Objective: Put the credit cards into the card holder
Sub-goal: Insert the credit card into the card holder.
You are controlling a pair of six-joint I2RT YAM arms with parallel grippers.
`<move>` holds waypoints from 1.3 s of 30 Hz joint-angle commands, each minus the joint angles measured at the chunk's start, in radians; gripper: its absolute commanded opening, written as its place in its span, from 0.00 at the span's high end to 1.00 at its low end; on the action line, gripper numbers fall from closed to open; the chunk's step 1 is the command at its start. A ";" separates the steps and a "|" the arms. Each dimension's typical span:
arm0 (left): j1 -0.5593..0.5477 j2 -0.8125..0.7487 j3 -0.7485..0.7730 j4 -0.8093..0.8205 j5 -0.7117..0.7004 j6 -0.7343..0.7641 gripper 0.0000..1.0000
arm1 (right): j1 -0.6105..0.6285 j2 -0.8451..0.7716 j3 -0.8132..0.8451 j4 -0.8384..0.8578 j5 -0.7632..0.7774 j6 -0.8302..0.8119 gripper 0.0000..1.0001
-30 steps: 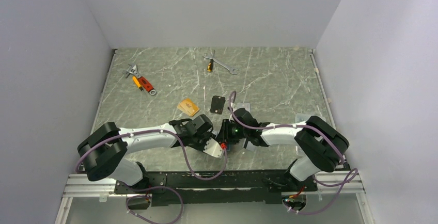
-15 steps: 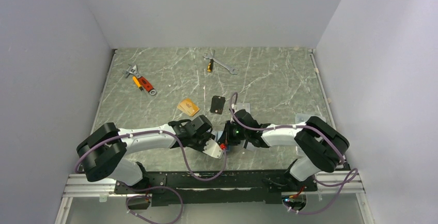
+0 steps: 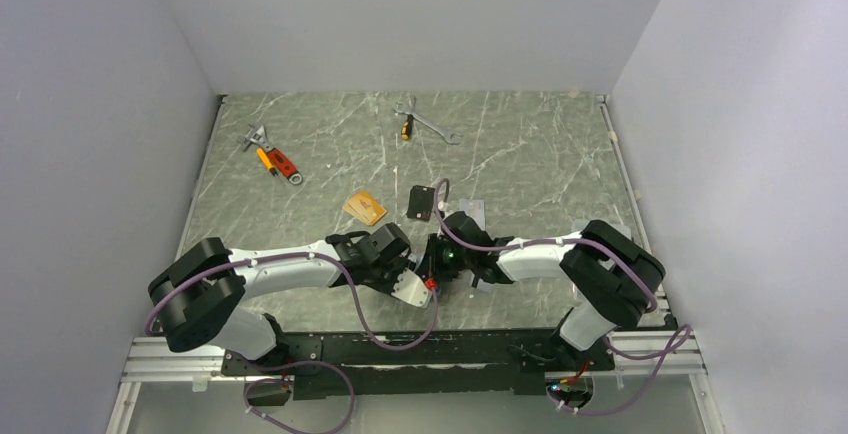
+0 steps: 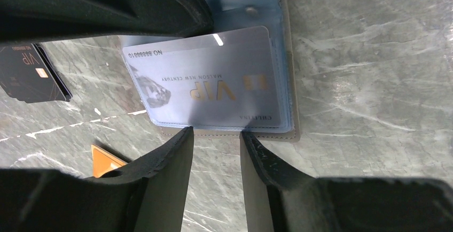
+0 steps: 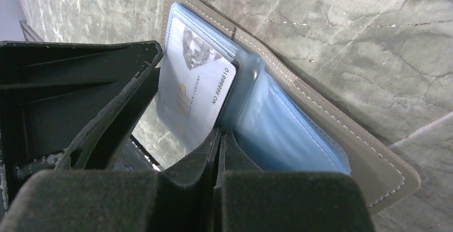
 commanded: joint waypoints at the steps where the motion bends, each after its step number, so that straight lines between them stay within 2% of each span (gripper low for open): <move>1: -0.007 -0.008 0.021 0.038 0.033 -0.001 0.57 | 0.008 -0.010 0.063 0.001 -0.001 -0.012 1.00; 7: -0.007 -0.017 0.015 0.039 0.028 0.005 0.56 | -0.042 -0.070 0.087 -0.108 0.014 -0.076 1.00; 18: -0.007 -0.008 0.027 0.032 0.032 0.006 0.56 | -0.040 0.025 0.147 -0.101 -0.007 -0.080 1.00; 24: -0.007 -0.014 0.011 0.039 0.029 0.011 0.57 | -0.067 -0.059 0.095 -0.144 0.017 -0.093 1.00; 31: -0.007 -0.014 0.010 0.043 0.029 0.011 0.57 | -0.078 -0.042 0.058 -0.106 0.011 -0.082 1.00; 39: -0.008 -0.004 0.018 0.042 0.033 0.008 0.57 | -0.064 0.039 0.099 -0.042 -0.019 -0.064 1.00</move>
